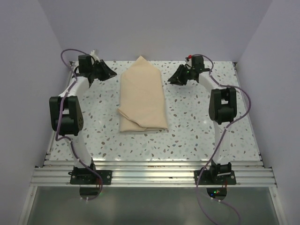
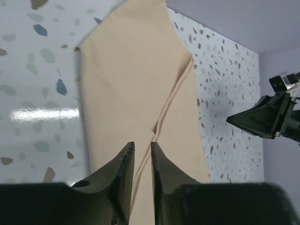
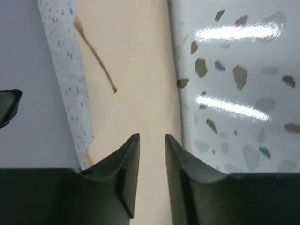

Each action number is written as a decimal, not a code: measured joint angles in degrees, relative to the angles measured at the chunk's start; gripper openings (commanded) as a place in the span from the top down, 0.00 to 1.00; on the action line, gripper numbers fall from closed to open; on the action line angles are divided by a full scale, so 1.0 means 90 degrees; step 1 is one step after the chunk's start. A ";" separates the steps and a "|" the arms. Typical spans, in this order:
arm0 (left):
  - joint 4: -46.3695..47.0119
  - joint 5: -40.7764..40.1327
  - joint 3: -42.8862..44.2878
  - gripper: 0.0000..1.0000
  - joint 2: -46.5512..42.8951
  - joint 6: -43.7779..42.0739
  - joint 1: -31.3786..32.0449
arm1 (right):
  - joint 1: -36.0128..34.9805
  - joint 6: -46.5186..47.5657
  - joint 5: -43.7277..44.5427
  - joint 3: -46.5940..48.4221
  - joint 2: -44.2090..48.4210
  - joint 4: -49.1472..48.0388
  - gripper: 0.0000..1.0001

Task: Prepare the surgical pack

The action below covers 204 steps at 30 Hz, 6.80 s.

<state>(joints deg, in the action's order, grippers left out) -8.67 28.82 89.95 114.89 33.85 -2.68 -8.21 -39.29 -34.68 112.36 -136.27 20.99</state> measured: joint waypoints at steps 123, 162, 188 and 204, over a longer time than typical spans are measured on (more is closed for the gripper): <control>-0.1829 0.0780 -0.3689 1.00 -0.3827 -0.0563 0.0277 | -0.0867 0.0648 -0.1105 -0.3490 0.3565 0.1321 1.00; -0.2895 -0.1336 -0.3529 0.89 -0.3211 -0.0775 0.0155 | -0.1831 0.1358 -0.0296 -0.7125 0.6402 0.1974 1.00; -0.1132 -0.0474 -0.5719 0.85 -0.3075 0.0636 0.1287 | -0.1532 -0.1936 -0.0792 -0.7208 0.3315 -0.2552 1.00; -0.2900 -0.1430 -0.5316 0.40 -0.5768 0.0775 0.1394 | -0.0352 0.0294 -0.0253 -0.1047 0.0277 0.1185 0.68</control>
<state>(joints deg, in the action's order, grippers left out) -34.76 15.94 42.11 62.98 40.82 9.87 -11.38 -36.64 -36.95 102.94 -133.78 31.66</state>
